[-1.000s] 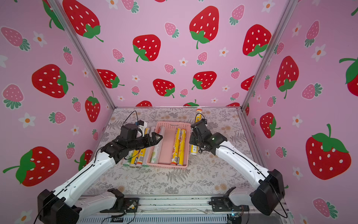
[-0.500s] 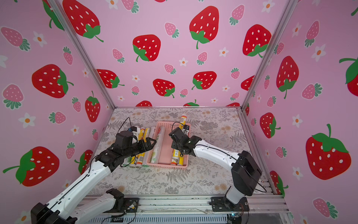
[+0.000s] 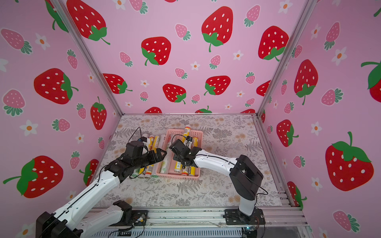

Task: Put the plastic wrap into the basket
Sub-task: Place the plastic wrap in the basket.

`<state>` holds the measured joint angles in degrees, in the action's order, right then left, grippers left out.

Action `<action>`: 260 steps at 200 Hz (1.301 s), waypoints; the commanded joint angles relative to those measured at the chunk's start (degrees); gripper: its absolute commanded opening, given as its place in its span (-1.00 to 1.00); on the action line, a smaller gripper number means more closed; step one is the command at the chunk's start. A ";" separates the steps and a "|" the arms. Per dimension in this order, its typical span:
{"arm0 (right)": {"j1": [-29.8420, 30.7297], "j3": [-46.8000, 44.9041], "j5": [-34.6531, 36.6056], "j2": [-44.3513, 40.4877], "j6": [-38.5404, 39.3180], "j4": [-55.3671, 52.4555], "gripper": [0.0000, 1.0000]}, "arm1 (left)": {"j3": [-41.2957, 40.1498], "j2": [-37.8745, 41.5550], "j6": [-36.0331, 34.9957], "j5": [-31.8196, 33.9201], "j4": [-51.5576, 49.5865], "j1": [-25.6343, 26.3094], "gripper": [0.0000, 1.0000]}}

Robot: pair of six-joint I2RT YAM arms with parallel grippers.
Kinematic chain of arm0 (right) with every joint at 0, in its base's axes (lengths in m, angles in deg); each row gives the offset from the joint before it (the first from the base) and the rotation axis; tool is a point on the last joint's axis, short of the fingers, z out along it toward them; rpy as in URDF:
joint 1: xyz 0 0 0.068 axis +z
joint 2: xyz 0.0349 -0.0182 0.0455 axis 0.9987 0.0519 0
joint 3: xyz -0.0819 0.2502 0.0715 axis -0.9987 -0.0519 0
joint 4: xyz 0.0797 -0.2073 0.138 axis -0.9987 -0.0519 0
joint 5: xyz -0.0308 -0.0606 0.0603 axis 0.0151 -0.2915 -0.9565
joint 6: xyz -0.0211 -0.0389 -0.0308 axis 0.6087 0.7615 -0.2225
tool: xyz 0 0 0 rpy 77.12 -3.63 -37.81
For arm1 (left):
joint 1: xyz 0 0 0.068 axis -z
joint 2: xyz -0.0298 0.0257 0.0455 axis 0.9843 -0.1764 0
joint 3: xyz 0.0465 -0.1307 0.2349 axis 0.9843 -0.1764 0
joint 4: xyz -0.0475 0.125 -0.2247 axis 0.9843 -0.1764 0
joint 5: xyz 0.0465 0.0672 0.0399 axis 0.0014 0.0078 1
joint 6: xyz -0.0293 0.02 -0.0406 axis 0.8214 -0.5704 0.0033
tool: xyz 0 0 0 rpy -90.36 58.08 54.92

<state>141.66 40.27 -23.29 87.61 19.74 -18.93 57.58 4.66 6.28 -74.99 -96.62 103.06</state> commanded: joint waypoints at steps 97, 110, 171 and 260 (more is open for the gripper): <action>1.53 4.03 -3.25 7.89 -1.88 -0.14 -0.32 | -1.14 1.23 -0.38 3.30 0.15 -0.46 0.99; 1.53 4.23 -3.56 8.60 -1.99 -0.26 -0.30 | -1.77 2.04 0.02 3.63 0.49 -0.61 0.99; 1.62 6.55 -5.19 11.67 -1.14 -2.98 -0.22 | -2.42 3.61 0.35 4.16 -0.30 -1.16 0.99; 1.62 7.13 -7.24 12.16 0.47 -2.37 0.01 | -3.55 4.31 1.05 4.11 -0.39 -1.49 0.99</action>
<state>142.69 46.04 -29.30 99.46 19.21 -20.06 54.76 8.12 6.96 -71.75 -97.13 102.06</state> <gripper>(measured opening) 0.499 0.995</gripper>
